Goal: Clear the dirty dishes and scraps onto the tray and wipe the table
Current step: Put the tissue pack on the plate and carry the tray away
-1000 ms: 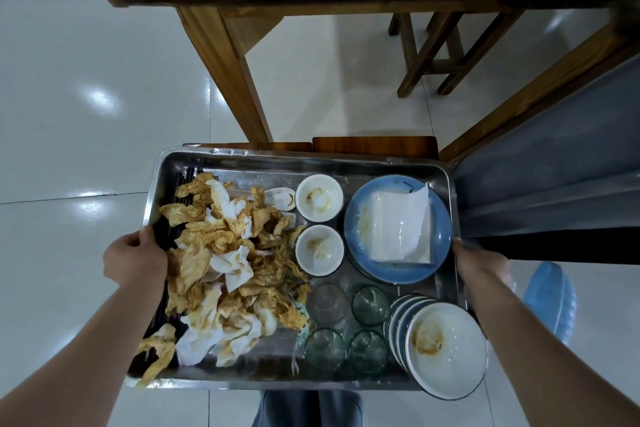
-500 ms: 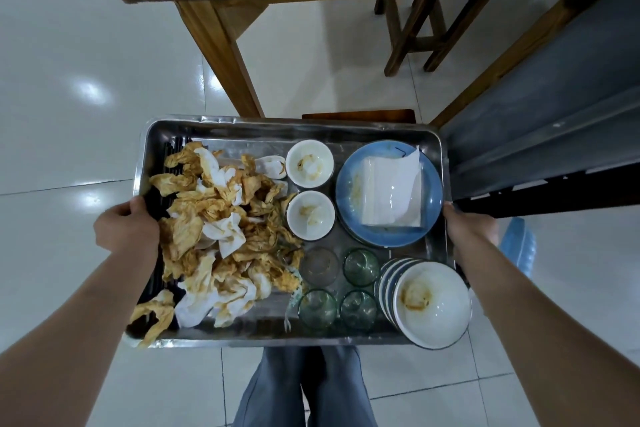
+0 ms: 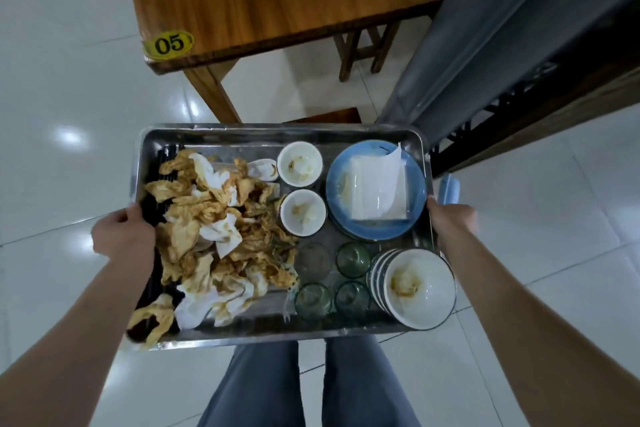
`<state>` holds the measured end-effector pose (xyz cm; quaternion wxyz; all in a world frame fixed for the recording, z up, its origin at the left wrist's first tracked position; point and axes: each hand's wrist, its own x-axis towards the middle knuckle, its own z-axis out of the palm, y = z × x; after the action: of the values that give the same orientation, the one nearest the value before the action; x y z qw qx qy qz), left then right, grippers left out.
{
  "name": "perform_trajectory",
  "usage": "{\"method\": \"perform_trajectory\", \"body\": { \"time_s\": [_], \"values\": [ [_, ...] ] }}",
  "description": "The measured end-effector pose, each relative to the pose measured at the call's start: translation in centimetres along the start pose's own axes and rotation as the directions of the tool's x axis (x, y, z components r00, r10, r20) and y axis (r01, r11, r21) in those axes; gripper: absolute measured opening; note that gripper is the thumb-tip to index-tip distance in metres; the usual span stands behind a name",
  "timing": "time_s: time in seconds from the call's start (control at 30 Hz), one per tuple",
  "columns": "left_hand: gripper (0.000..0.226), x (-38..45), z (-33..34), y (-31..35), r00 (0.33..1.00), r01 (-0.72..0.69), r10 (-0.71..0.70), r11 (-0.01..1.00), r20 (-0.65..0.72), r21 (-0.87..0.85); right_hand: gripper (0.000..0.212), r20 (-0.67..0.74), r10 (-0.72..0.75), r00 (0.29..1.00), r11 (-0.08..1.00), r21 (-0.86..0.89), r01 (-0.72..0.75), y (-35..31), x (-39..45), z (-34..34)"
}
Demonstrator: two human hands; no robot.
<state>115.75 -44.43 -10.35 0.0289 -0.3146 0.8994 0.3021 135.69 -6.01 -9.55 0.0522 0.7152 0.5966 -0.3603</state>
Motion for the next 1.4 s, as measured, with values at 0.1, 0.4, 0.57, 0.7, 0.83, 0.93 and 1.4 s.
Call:
{"method": "perform_trajectory", "body": {
  "time_s": [0.1,0.4,0.57,0.7,0.83,0.93,1.4],
  "values": [
    [0.034,-1.1,-1.8,1.1,0.999,-0.048,0.049,0.999,0.011,-0.003,0.06,-0.006,0.044,0.999,0.997,0.06,-0.044,2.1,-2.2,-2.6],
    [0.02,-5.3,-5.6,5.7,0.965,-0.172,0.179,0.984,0.193,-0.052,0.052,-0.125,0.192,0.973,0.97,0.172,-0.169,10.1,-10.2,-9.1],
    [0.015,-8.8,-5.8,7.6,0.913,-0.279,0.289,0.957,0.289,-0.078,0.058,-0.127,0.304,0.944,0.925,0.277,-0.26,16.4,-13.4,-12.1],
    [0.028,-13.2,-4.6,8.6,0.838,-0.422,0.412,0.905,0.358,-0.055,0.057,-0.105,0.41,0.906,0.85,0.404,-0.338,21.9,-14.8,-14.2],
    [0.037,-19.6,-2.6,9.2,0.781,-0.525,0.474,0.851,0.406,0.017,0.052,-0.078,0.519,0.851,0.756,0.508,-0.414,27.1,-14.8,-17.0],
    [0.038,-25.7,-1.2,9.4,0.734,-0.595,0.52,0.802,0.437,0.044,0.051,-0.067,0.58,0.812,0.695,0.561,-0.45,31.2,-14.1,-19.5],
    [0.031,-51.6,9.2,11.7,0.627,-0.651,0.559,0.759,0.542,-0.03,0.058,-0.058,0.717,0.695,0.481,0.762,-0.433,44.8,-3.2,-35.7]
  ]
}}
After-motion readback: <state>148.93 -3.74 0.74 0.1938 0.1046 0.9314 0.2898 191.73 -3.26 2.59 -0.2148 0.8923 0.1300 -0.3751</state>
